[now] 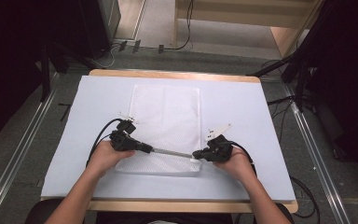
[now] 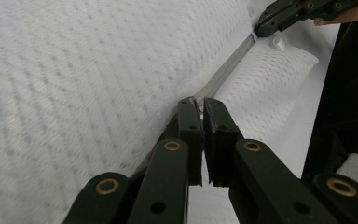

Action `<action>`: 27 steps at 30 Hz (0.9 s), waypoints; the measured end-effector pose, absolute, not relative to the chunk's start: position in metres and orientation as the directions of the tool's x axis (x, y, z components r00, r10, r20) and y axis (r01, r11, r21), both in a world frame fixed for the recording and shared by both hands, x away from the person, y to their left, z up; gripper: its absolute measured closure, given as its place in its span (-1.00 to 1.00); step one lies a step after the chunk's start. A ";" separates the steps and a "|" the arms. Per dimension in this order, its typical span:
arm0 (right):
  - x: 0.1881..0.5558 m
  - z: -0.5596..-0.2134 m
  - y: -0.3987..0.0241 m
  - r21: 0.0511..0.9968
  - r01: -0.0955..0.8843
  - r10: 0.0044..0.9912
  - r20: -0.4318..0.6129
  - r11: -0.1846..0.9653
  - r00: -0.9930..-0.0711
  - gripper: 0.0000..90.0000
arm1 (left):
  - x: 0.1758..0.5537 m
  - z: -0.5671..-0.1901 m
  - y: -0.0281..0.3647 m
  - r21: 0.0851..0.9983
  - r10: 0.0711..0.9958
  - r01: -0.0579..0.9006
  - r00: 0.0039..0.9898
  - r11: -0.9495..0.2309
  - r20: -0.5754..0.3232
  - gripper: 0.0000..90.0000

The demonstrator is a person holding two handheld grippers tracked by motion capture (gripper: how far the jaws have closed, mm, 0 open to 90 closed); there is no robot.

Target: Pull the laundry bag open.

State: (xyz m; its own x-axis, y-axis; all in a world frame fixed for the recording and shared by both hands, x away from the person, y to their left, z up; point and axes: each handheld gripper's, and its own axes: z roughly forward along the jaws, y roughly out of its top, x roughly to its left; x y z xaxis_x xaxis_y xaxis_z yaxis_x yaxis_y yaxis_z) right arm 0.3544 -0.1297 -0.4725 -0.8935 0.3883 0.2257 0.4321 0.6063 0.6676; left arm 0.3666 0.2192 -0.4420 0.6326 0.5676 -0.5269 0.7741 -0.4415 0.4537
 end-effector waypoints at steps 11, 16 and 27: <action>0.357 -0.472 -0.129 0.663 0.417 0.366 0.225 0.622 -0.903 1.00 | 0.362 -0.436 0.250 0.449 0.618 0.796 0.601 -0.406 -0.507 0.95; 0.358 -0.471 -0.127 0.661 0.408 0.361 0.216 0.630 -0.907 1.00 | 0.360 -0.431 0.265 0.447 0.626 0.802 0.592 -0.396 -0.508 0.95; 0.355 -0.471 -0.126 0.661 0.407 0.372 0.202 0.630 -0.906 1.00 | 0.358 -0.427 0.293 0.436 0.667 0.826 0.553 -0.358 -0.499 0.95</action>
